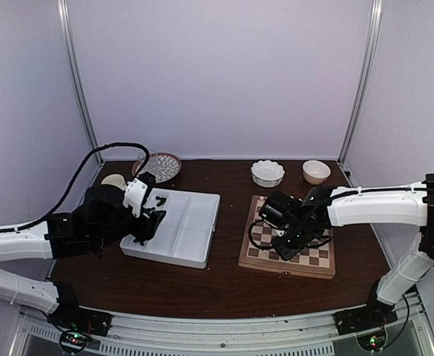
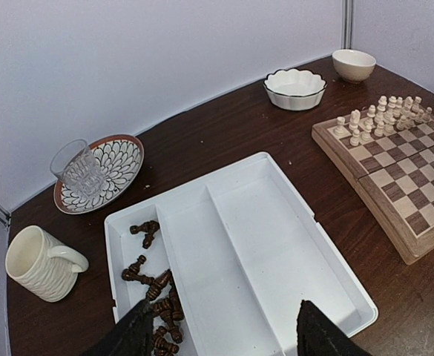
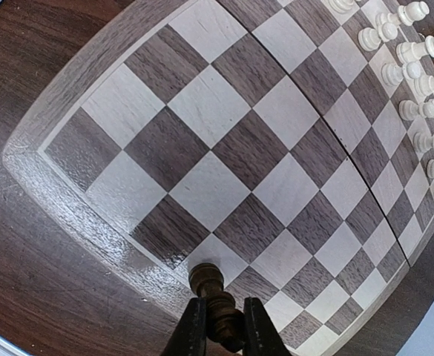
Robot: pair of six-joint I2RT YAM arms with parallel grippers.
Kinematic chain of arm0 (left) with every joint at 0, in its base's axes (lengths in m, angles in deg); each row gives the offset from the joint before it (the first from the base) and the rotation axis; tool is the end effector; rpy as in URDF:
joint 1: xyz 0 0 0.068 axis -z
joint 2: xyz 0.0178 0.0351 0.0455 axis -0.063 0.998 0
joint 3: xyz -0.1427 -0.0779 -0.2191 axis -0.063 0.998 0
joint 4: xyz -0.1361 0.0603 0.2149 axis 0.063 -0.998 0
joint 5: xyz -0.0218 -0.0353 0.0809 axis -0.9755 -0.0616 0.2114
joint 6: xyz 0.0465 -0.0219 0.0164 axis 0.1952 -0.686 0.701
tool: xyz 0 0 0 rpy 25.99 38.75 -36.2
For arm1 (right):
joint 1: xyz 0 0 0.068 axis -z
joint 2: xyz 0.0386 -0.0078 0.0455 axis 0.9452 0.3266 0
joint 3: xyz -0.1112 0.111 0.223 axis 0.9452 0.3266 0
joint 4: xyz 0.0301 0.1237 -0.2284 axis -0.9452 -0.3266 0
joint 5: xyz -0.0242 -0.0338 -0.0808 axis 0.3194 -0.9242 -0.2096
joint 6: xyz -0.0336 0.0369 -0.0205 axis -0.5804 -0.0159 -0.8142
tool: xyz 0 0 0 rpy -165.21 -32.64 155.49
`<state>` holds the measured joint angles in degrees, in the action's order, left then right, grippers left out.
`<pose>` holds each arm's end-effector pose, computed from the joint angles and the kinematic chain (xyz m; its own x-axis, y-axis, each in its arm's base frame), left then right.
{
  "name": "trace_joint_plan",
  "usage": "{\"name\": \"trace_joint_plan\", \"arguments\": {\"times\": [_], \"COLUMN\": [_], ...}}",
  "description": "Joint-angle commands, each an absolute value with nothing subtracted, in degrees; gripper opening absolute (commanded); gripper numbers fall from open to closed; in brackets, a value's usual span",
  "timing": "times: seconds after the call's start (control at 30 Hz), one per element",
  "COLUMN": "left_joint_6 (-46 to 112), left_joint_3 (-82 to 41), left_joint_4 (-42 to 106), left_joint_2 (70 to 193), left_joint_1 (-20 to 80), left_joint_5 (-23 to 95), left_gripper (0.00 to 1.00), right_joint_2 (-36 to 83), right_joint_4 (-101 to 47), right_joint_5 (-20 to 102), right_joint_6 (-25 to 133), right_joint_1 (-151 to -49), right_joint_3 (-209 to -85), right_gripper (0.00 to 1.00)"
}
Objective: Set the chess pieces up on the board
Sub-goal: Place the king on e8.
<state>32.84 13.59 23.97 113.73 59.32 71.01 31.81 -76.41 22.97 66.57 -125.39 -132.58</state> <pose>0.1401 -0.1768 0.2656 -0.3376 0.1853 -0.9229 0.4504 0.8927 0.0144 0.1710 0.2280 0.2084 -0.7944 -0.5487 -0.2604 -0.5432 0.8337 -0.0997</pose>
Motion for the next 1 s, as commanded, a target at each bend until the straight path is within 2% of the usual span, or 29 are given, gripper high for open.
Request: {"name": "trace_joint_plan", "arguments": {"times": [0.0, 0.27, 0.43, 0.63, 0.73, 0.97], "left_joint_6": [32.6, 32.7, 32.7, 32.8, 32.8, 30.0], "left_joint_3": [14.1, 14.1, 14.1, 13.9, 13.9, 14.6], "left_joint_4": [26.3, 26.4, 26.3, 26.2, 26.0, 24.0], "left_joint_2": [112.7, 112.7, 112.9, 113.2, 112.9, 112.2], "left_joint_1": [59.1, 59.1, 59.1, 59.1, 59.0, 57.3], "left_joint_5": [71.6, 71.7, 71.6, 71.7, 71.9, 72.5], "left_gripper": [0.66, 0.67, 0.67, 0.68, 0.68, 0.73], "right_joint_2": [32.5, 32.9, 32.8, 29.8, 26.0, 19.3], "right_joint_4": [-75.7, -75.7, -76.0, -76.3, -76.6, -71.1], "right_joint_5": [20.7, 19.7, 19.3, 19.0, 18.5, 13.5], "right_joint_6": [66.6, 66.5, 66.6, 66.3, 65.7, 61.2], "right_joint_1": [-125.9, -126.1, -126.7, -127.3, -127.3, -127.2], "right_joint_3": [-133.0, -132.9, -133.1, -134.5, -136.7, -141.0], "right_gripper": [0.13, 0.17, 0.38, 0.57, 0.62, 0.63]}}
